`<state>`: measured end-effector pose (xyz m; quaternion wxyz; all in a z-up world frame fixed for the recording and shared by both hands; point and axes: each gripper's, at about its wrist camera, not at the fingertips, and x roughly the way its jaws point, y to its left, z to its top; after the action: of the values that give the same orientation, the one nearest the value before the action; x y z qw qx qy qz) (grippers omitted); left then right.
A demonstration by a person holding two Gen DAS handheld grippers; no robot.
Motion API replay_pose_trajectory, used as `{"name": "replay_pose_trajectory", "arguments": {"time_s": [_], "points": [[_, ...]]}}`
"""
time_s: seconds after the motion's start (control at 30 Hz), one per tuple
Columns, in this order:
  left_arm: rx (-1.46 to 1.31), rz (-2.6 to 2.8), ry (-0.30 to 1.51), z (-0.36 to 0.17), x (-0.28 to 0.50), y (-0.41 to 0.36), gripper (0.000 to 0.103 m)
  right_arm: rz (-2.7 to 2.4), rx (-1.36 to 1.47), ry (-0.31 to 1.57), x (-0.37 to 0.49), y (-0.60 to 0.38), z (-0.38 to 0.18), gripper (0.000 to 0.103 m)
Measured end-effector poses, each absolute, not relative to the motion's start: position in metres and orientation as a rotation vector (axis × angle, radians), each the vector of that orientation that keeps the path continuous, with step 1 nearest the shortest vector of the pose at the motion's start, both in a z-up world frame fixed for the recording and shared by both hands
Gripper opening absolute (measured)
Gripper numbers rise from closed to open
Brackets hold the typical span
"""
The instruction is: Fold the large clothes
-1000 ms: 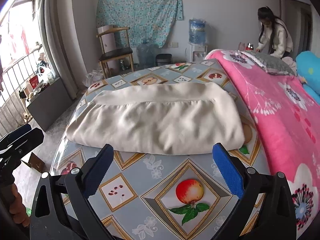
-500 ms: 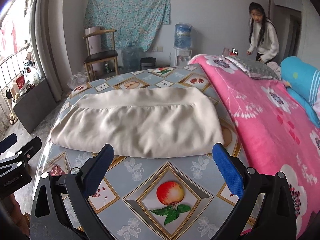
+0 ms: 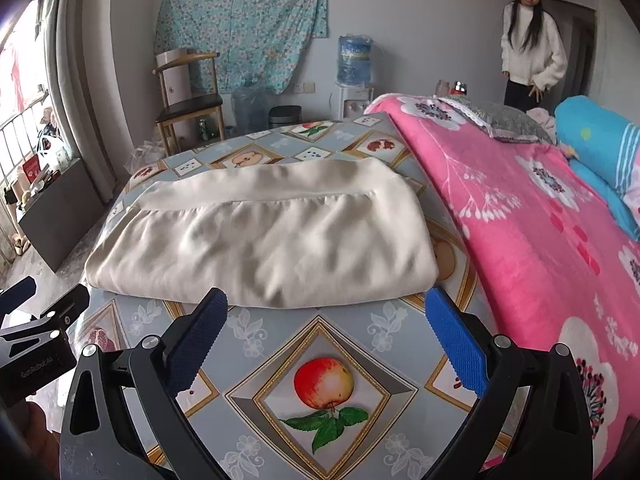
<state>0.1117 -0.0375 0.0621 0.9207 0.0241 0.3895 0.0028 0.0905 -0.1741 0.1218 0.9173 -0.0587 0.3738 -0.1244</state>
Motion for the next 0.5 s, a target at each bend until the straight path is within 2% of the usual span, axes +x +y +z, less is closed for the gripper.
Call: {"name": "replay_pose_trajectory", "arguments": {"time_s": [0.5], "points": [[0.009,0.04,0.909,0.048,0.126,-0.045,0.098,-0.258,-0.13,0.875,0.095,-0.184,0.102,0.096]]}}
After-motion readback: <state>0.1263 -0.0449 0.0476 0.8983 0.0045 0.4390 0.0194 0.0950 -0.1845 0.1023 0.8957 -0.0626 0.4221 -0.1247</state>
